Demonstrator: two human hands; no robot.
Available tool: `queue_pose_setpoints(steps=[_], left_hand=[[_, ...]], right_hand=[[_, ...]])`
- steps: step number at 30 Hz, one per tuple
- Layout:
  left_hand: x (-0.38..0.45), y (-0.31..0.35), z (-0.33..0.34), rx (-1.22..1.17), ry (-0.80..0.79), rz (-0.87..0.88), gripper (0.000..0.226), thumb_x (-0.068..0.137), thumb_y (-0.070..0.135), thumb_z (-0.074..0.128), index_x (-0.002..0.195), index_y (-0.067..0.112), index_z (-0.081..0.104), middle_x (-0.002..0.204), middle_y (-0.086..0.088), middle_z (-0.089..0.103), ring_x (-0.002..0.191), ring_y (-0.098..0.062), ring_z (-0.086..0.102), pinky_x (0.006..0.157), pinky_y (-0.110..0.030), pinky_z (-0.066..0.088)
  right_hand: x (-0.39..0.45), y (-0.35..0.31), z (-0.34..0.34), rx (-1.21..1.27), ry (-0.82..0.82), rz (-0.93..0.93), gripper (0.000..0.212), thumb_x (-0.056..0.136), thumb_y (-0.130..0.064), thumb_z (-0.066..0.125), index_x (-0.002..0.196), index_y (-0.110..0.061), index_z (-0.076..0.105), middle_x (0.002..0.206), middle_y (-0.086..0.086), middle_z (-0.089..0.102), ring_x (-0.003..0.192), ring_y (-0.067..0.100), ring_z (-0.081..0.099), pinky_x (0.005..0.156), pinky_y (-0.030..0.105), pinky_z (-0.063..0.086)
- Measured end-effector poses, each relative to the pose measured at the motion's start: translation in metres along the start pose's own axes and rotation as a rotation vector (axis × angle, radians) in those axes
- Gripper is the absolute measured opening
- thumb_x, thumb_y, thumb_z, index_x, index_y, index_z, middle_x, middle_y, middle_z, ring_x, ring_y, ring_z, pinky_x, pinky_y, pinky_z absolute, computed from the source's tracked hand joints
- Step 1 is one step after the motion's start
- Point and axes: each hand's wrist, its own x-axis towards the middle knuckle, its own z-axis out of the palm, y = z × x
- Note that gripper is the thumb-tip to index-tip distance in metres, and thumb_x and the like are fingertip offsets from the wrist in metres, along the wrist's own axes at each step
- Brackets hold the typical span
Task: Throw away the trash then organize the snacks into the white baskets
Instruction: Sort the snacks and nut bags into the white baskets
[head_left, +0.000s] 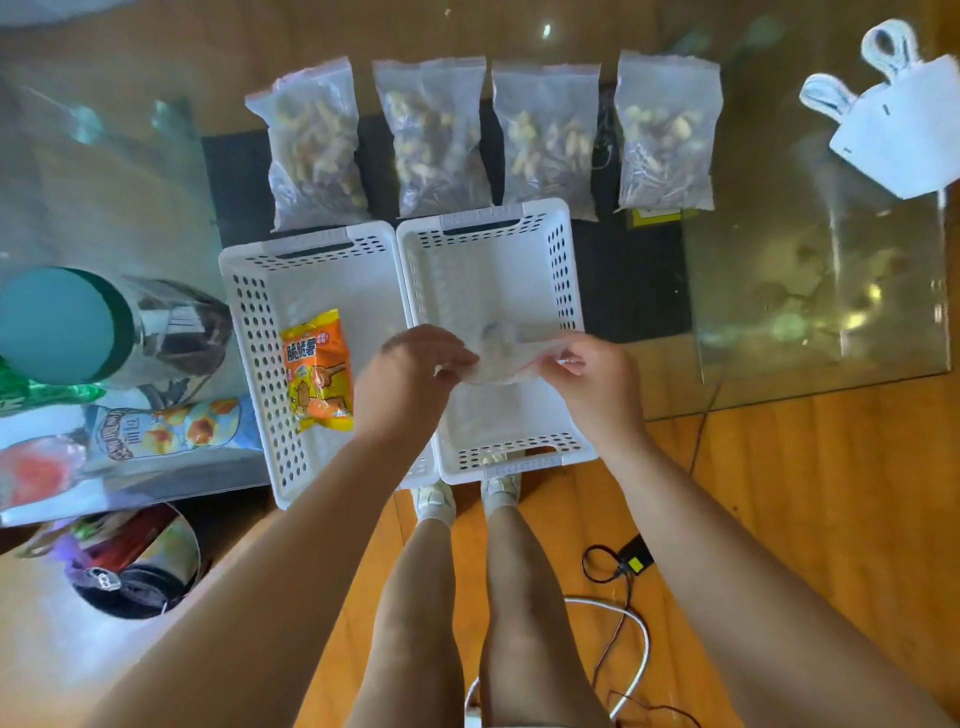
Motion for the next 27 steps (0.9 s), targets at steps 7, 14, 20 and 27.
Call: queue_pose_setpoints(steps=[7, 14, 20, 27], left_hand=[[0.013, 0.011, -0.02, -0.06, 0.078, 0.003, 0.016, 0.08, 0.014, 0.07, 0.094, 0.014, 0.076, 0.092, -0.002, 0.075, 0.079, -0.008, 0.066, 0.074, -0.002, 0.044], [0.04, 0.008, -0.052, -0.113, 0.057, -0.039, 0.02, 0.081, 0.021, 0.069, 0.1, 0.02, 0.074, 0.074, 0.01, 0.066, 0.056, 0.015, 0.057, 0.061, 0.003, 0.038], [0.055, -0.002, -0.049, -0.073, -0.007, -0.153, 0.021, 0.086, 0.024, 0.063, 0.105, 0.023, 0.072, 0.077, -0.012, 0.073, 0.071, -0.024, 0.066, 0.077, -0.031, 0.053], [0.087, 0.0, -0.056, -0.262, 0.14, -0.207, 0.009, 0.085, 0.031, 0.063, 0.089, 0.033, 0.071, 0.064, 0.012, 0.064, 0.06, -0.002, 0.06, 0.068, -0.029, 0.05]], right_hand=[[0.011, -0.015, -0.014, -0.02, 0.047, -0.098, 0.006, 0.082, -0.02, 0.069, 0.083, -0.016, 0.073, 0.081, -0.008, 0.068, 0.071, -0.003, 0.058, 0.06, 0.008, 0.047], [0.057, -0.05, -0.017, 0.045, 0.009, -0.143, 0.006, 0.079, -0.013, 0.07, 0.083, -0.013, 0.075, 0.08, -0.002, 0.071, 0.08, 0.014, 0.067, 0.074, 0.022, 0.051], [0.083, -0.053, -0.003, 0.001, -0.08, -0.083, 0.009, 0.082, -0.015, 0.066, 0.086, -0.016, 0.075, 0.084, -0.001, 0.072, 0.082, 0.011, 0.066, 0.077, 0.025, 0.049], [0.113, -0.072, 0.004, 0.06, -0.004, -0.08, 0.014, 0.082, -0.021, 0.064, 0.09, -0.015, 0.074, 0.067, -0.006, 0.061, 0.066, 0.01, 0.054, 0.068, 0.031, 0.045]])
